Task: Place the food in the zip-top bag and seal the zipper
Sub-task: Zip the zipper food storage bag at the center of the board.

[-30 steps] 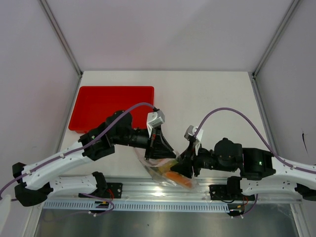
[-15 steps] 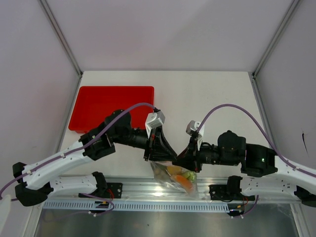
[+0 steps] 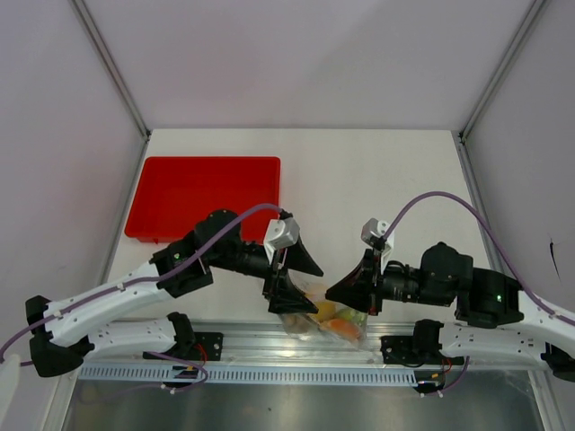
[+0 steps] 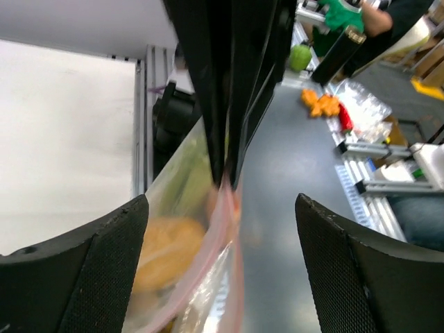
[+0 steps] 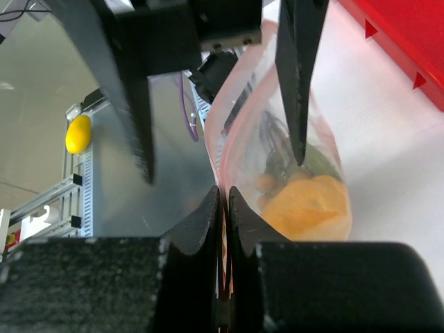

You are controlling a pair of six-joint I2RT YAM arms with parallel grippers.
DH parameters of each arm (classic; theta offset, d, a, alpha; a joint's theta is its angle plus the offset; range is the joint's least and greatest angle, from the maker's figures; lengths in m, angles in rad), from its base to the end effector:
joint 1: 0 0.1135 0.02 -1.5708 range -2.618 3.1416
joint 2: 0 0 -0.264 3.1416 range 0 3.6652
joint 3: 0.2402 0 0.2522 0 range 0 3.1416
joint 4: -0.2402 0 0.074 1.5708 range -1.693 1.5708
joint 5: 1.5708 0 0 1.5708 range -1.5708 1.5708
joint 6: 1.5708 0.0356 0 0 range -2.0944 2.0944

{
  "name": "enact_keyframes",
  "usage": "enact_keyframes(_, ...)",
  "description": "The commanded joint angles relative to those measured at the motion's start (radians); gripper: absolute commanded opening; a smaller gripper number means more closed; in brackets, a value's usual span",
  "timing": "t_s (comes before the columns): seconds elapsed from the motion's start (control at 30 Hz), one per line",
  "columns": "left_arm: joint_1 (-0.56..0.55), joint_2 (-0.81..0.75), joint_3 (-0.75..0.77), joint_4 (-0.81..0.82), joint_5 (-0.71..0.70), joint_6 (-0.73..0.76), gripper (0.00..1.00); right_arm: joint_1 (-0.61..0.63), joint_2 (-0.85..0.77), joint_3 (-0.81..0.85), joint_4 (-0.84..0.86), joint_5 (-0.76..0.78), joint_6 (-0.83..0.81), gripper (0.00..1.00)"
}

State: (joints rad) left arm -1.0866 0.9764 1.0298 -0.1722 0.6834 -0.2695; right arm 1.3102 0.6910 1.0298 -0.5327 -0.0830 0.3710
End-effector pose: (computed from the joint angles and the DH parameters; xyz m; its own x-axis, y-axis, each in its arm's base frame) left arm 0.0799 -0.2003 0.3932 -0.3136 0.1528 -0.9372 0.9282 -0.1590 -0.3365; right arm 0.0320 0.1313 0.3987 -0.4030 -0.1089 -0.9087 -0.8989 0.2336 0.3706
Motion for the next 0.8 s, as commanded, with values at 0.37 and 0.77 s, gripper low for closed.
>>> enact_keyframes(0.37, -0.044, 0.065, -0.036, -0.022, -0.117, 0.109, 0.01, -0.005, -0.027, 0.029, 0.001, 0.069, 0.042, 0.17)
enact_keyframes(0.77, -0.039, -0.011, -0.054, -0.006, -0.206, -0.010, 0.00, -0.003, -0.235, -0.030, -0.138, 0.095, 0.121, 0.56)
